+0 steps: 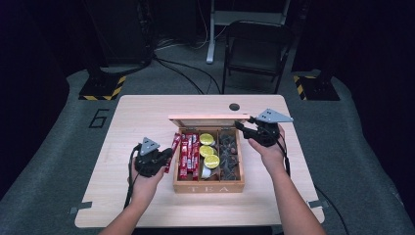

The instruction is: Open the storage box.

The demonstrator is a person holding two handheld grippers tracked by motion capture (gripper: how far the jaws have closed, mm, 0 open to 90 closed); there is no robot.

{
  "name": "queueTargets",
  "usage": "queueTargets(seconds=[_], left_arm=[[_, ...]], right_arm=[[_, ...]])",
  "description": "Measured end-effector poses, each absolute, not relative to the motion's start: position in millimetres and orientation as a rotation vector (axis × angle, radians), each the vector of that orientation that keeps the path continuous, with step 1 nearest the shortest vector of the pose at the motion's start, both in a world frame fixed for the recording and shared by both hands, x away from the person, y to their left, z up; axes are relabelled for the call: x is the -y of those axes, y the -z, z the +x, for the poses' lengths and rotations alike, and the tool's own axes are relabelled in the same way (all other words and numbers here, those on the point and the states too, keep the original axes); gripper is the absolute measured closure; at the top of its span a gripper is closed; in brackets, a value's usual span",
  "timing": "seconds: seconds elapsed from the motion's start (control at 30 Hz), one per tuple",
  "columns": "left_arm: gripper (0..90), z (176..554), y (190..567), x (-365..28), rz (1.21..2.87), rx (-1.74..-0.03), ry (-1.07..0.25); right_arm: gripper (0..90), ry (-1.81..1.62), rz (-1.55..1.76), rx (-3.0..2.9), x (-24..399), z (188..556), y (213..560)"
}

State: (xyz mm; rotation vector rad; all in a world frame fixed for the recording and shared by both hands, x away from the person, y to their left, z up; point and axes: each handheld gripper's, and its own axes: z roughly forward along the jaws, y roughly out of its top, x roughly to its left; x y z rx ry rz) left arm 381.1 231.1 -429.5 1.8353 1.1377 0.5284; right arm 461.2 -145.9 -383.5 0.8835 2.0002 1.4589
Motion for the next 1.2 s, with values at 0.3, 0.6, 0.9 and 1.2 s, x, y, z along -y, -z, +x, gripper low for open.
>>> queueTargets(seconds=[0.3, 0.6, 0.9, 1.2], left_arm=[[87.8, 372, 435, -271, 1.709, -1.222, -0.521], [87.8, 372, 437, -284, 1.693, -1.24, -0.54], [87.7, 376, 446, -297, 1.687, -1.265, -0.572], [87.6, 384, 459, -306, 1.697, -1.316, -0.562]], right_arm=[[53.6, -1.459, 0.889, -1.997, 146, 461, 384], [53.5, -1.46, 0.873, -1.999, 146, 460, 385], [53.4, -1.459, 0.875, -1.998, 146, 459, 385], [53.4, -1.46, 0.871, -1.999, 147, 459, 385]])
